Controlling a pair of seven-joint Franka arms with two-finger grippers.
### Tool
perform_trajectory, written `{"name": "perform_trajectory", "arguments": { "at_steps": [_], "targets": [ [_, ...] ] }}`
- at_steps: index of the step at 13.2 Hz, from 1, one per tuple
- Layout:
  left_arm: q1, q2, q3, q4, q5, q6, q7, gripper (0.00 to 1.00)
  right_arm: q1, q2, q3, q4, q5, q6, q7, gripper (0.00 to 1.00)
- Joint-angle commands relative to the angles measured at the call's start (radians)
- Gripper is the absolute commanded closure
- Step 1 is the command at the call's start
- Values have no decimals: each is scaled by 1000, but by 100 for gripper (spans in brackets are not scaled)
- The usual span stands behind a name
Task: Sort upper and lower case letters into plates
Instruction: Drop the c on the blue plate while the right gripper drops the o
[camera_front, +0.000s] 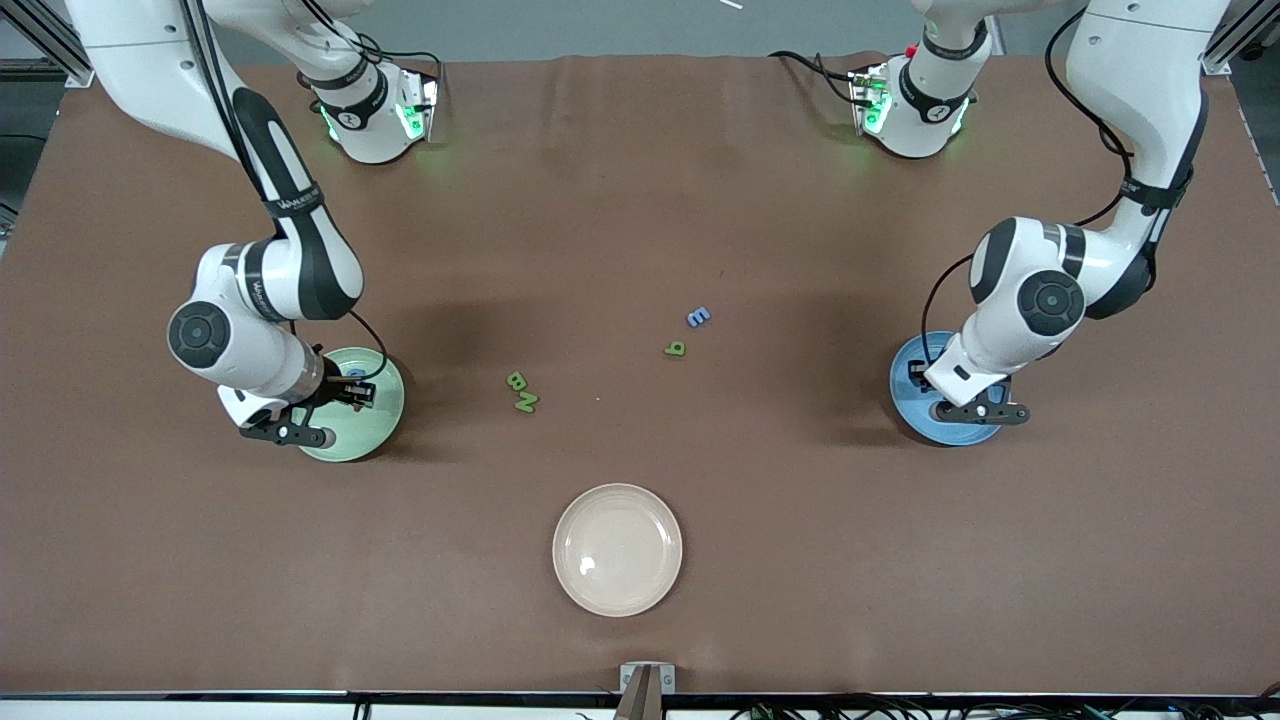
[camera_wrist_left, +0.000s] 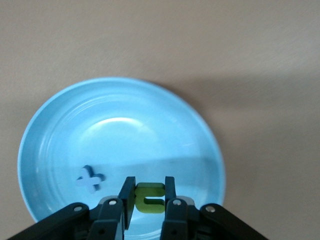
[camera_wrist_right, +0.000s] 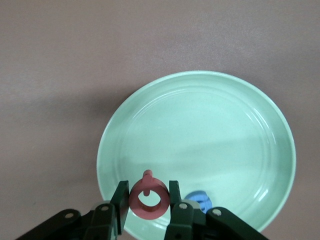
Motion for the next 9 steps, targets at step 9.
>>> {"name": "perform_trajectory", "arguments": {
  "at_steps": [9],
  "targets": [
    [70, -2, -7, -114, 110, 76, 41, 84, -12, 34, 18, -79, 3, 59, -7, 97]
  ]
}}
